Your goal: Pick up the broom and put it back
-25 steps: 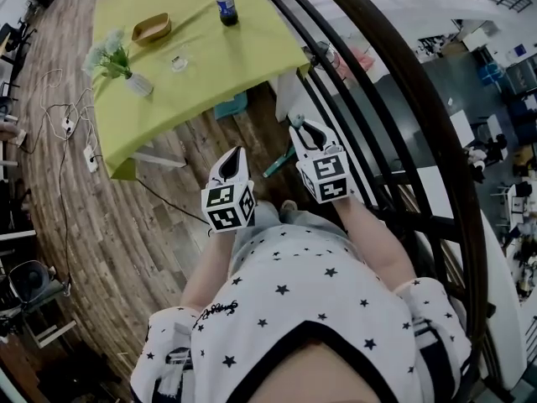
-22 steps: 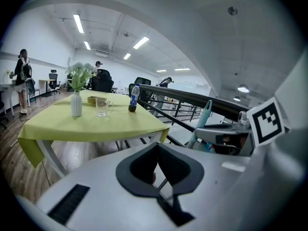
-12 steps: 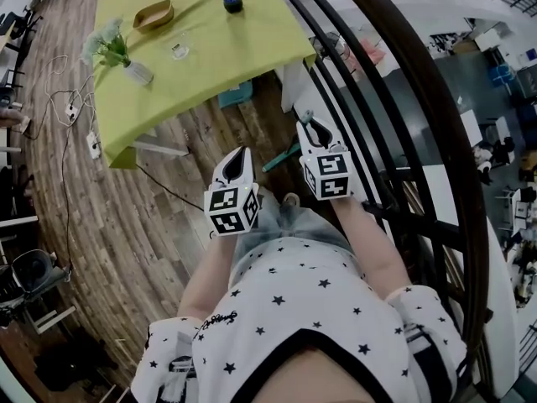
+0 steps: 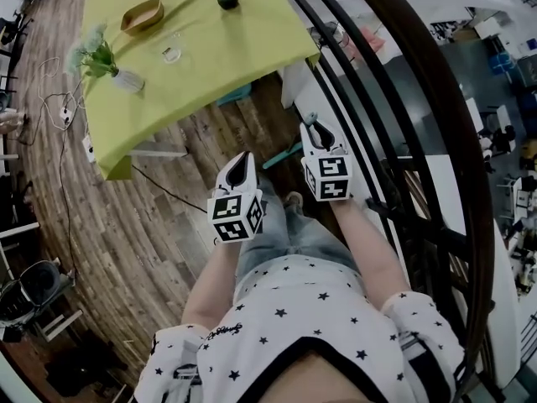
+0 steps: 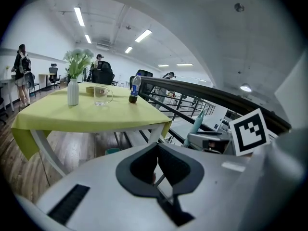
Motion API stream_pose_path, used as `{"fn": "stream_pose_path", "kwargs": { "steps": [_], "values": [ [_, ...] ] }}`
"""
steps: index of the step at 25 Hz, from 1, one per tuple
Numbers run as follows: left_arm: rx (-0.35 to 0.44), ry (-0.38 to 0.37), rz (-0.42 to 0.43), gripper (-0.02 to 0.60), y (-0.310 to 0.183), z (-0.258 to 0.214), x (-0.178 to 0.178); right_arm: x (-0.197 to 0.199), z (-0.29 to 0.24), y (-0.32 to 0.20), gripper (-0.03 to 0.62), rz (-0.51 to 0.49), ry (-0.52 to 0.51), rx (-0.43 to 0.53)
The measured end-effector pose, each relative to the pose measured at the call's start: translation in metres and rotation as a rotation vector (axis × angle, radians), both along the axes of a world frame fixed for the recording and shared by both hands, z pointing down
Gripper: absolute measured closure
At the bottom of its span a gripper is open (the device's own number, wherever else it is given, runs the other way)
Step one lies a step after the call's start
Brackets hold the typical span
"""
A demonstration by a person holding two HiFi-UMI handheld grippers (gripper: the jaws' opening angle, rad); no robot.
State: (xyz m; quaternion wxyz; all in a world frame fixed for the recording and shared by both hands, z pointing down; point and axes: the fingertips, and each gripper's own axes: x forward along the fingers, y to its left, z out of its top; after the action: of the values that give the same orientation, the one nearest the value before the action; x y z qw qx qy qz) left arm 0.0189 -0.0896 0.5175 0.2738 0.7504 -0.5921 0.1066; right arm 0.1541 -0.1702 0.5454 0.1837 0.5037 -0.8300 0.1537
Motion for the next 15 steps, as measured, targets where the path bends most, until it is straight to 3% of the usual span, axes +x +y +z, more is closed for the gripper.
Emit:
{"fn": "stream_pose_path", "kwargs": {
  "steps": [15],
  "values": [
    [-0.058,0.006,0.067,0.569,-0.054,0.031,-0.002,-0.004,0.053,-0.043,0.516,0.035,0.051,-0.073]
  ]
}}
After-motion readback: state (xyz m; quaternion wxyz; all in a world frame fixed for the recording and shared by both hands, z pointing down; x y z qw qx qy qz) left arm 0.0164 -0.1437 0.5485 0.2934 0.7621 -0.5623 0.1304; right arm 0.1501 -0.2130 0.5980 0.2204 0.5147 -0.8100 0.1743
